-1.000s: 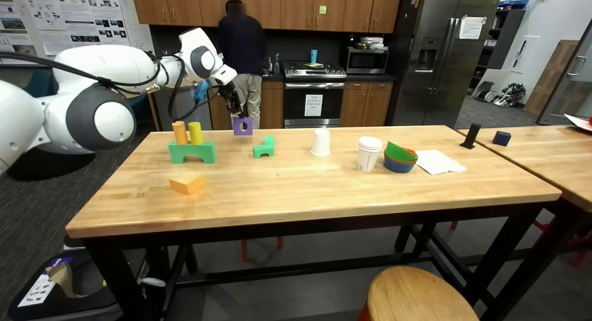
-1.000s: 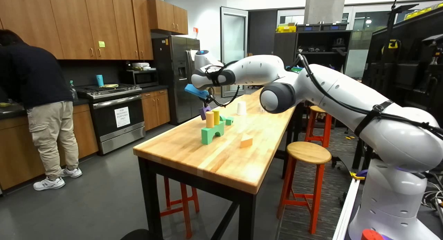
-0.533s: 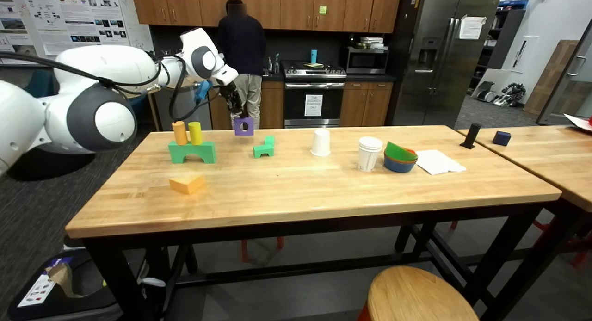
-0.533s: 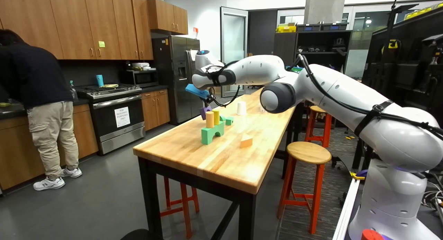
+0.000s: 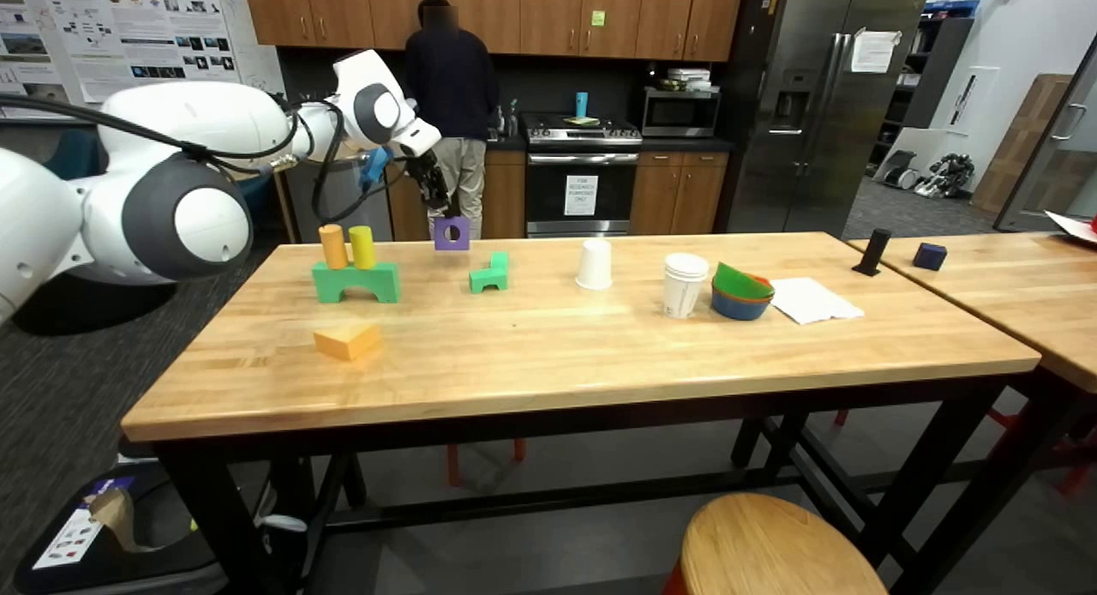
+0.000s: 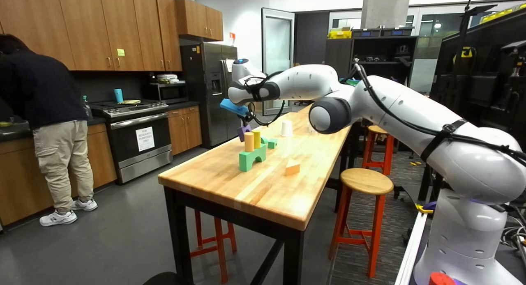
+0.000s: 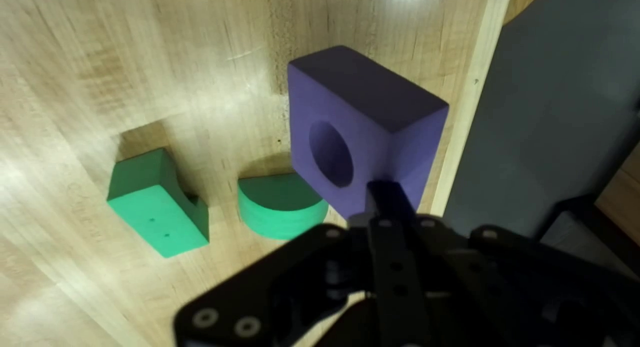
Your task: Move the purple block forward
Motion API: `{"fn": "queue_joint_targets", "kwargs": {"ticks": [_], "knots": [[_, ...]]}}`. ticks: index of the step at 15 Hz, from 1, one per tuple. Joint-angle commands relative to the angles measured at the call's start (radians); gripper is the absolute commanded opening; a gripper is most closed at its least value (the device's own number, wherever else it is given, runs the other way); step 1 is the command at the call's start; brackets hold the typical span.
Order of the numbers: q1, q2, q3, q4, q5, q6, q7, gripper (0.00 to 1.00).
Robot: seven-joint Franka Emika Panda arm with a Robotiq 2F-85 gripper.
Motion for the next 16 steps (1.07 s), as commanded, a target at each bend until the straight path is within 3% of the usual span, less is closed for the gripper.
{"fn": "queue_joint_targets", "kwargs": {"ticks": [1,8,16], "knots": [[-0.001,-0.040,0.004,-0.025,0.005,-0.037,-0.005,0.00],[-0.022,-0.055,0.007,-0.032,0.003,-0.019,-0.064,0.00],[-0.105,-0.066,0.023,-0.058,0.014,0.010,-0.226,0.00]]}}
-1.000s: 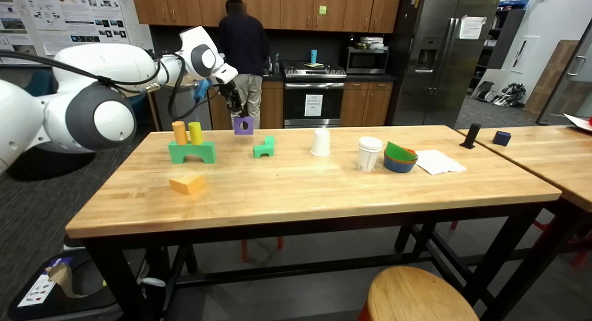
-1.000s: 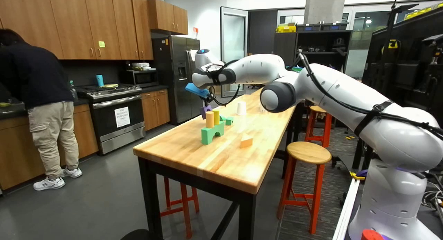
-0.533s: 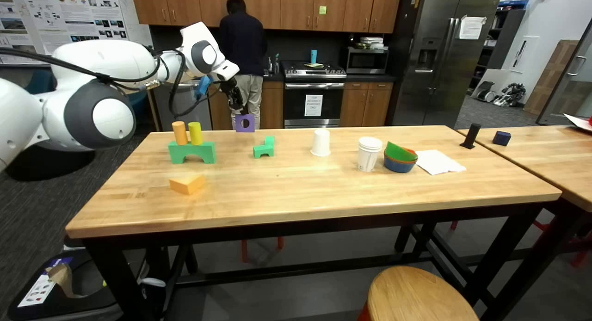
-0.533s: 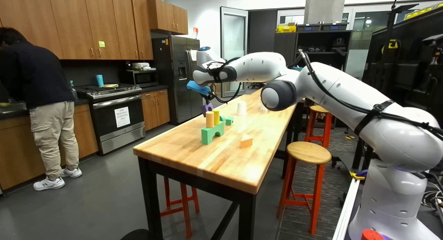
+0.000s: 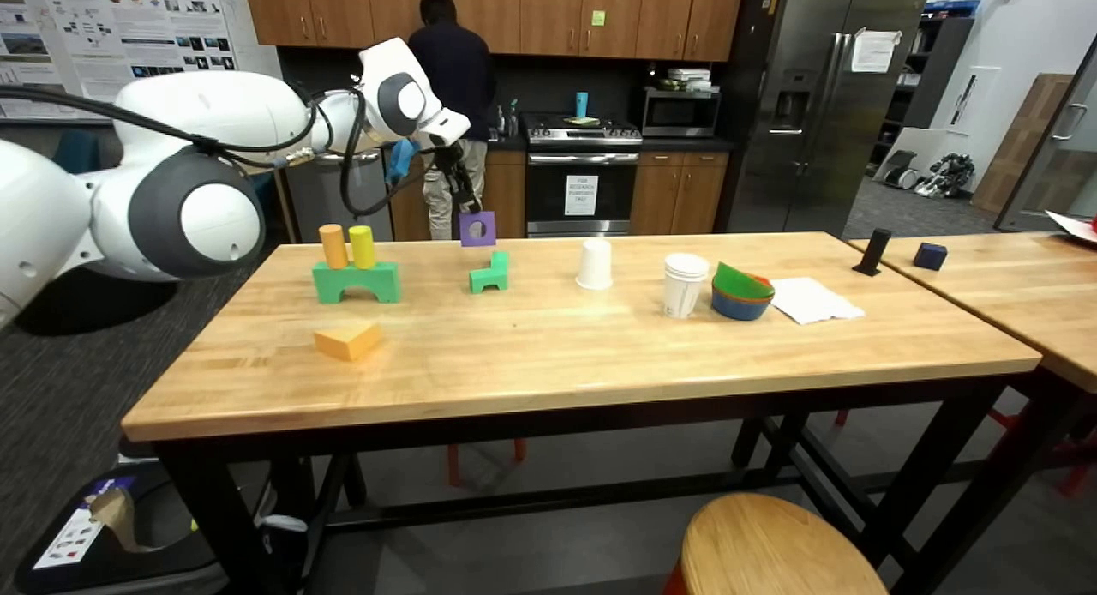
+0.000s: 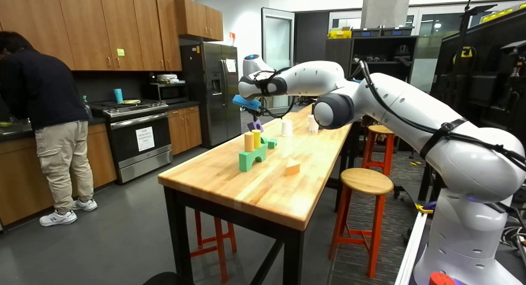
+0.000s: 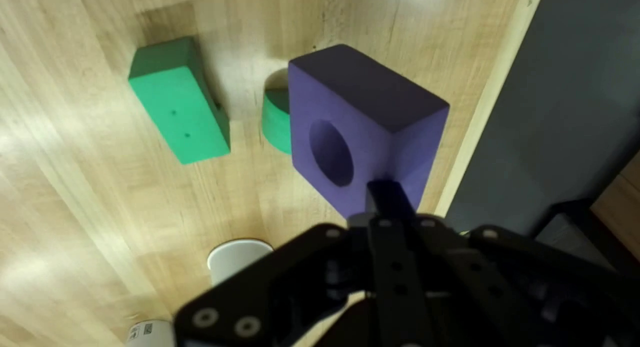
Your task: Move the purple block forward
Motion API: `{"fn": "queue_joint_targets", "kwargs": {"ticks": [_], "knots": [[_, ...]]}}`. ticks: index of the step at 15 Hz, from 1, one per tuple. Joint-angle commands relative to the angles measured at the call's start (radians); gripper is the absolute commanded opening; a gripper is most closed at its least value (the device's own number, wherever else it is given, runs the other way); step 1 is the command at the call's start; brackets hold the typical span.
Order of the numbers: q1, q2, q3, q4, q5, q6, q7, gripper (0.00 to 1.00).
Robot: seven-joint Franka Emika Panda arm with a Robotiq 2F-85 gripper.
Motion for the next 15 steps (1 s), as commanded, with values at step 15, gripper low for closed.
{"fn": "queue_joint_targets", "kwargs": {"ticks": [15], "knots": [[-0.108,-0.179,0.080,-0.316,0.005,0.200,-0.222,0.00]]}}
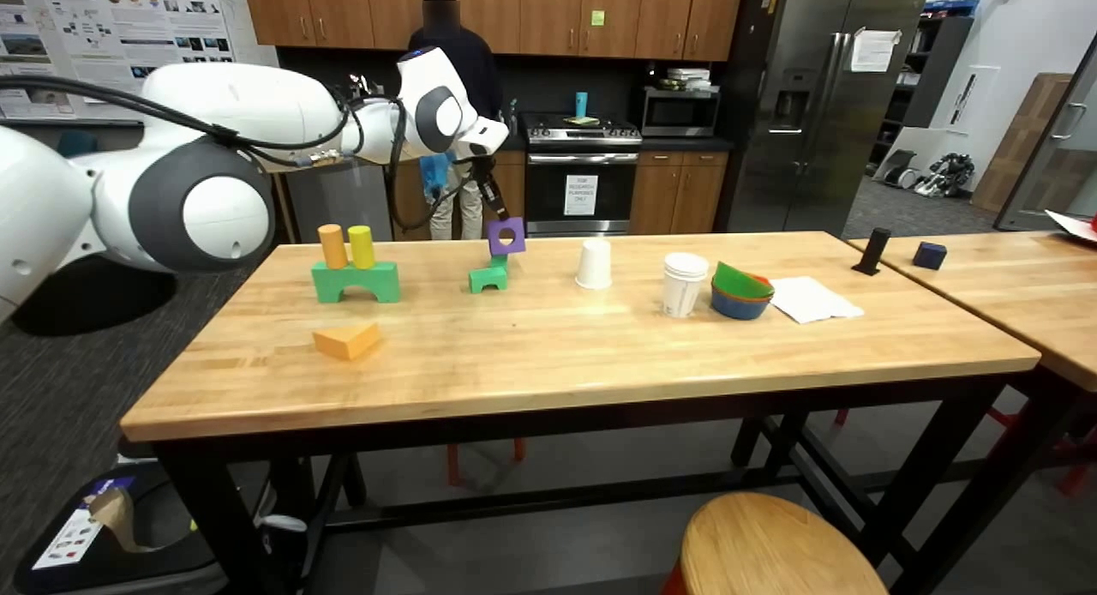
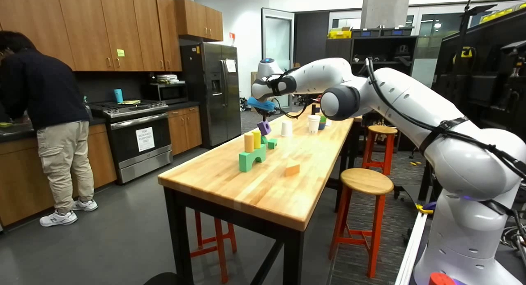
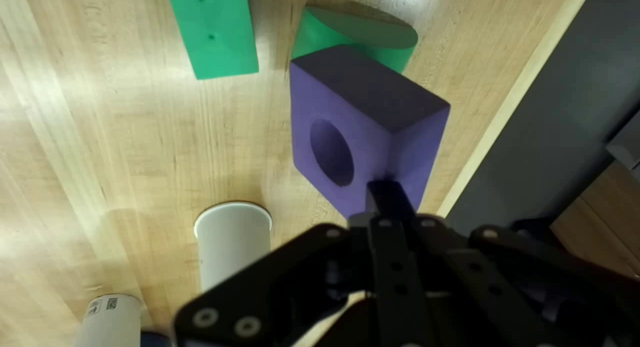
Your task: Move the purple block forward
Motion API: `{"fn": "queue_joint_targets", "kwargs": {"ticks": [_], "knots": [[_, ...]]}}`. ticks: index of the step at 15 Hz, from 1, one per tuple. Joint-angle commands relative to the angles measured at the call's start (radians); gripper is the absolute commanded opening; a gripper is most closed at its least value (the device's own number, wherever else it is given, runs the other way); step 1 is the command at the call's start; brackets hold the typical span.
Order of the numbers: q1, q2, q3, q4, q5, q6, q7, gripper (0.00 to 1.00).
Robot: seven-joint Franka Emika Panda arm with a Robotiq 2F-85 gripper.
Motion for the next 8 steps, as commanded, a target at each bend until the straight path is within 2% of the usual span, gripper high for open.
{"fn": "queue_joint_targets", "kwargs": {"ticks": [1,8], "knots": [[-0.002,-0.141,0.010,-0.206,0.002,0.066,-0.019,0.00],[-0.006,-0.338,0.011,-0.508,0.000,0.179,-0.030,0.00]]}}
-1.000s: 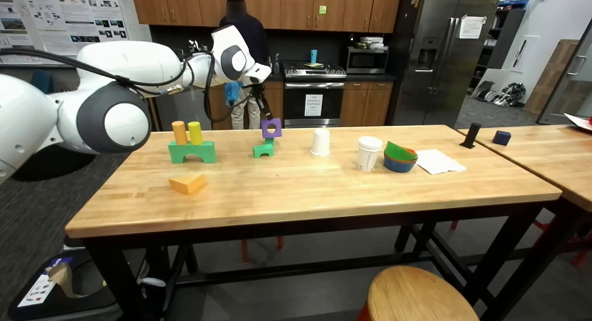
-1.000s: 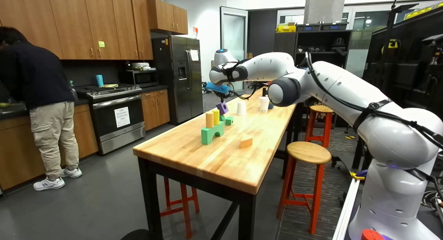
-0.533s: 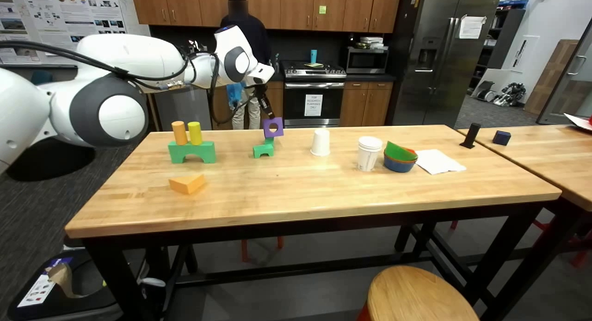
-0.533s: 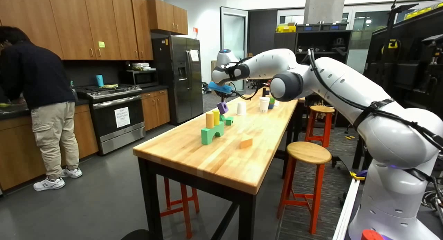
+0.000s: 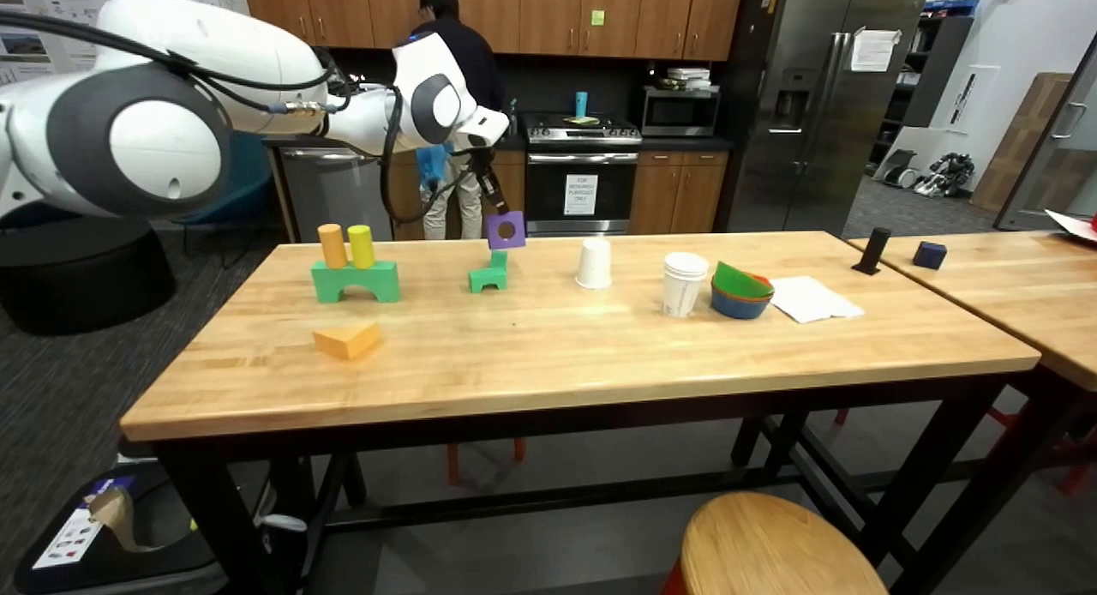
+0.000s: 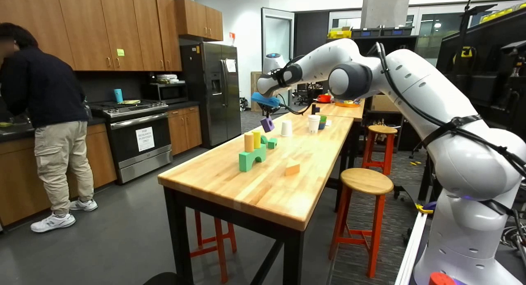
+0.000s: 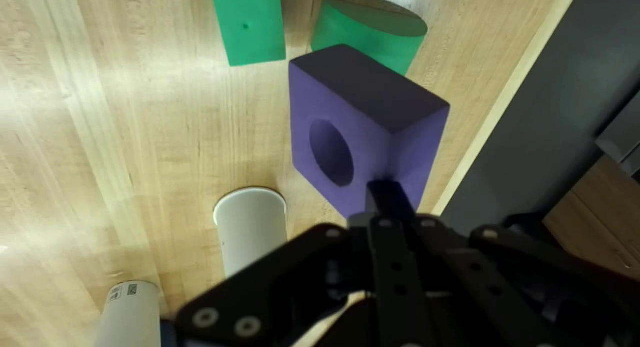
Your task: Move the purple block forward
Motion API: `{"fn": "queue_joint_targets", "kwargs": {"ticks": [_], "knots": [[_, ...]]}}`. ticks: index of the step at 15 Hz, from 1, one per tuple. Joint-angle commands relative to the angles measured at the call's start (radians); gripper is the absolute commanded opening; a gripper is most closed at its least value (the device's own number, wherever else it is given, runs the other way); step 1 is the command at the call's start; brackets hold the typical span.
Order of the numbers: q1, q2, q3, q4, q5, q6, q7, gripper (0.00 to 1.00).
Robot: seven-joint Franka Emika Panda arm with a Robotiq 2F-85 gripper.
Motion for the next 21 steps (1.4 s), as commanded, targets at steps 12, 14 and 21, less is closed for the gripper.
{"fn": "queue_joint_targets", "kwargs": {"ticks": [12,14,21], "knots": [[0.059,-0.529,-0.090,-0.751,0.008,0.207,-0.157,0.00],[0.076,-0.600,-0.113,-0.853,-0.007,0.229,-0.166,0.00],[0.097,-0.714,-0.100,-1.060,0.043,0.337,-0.171,0.00]]}}
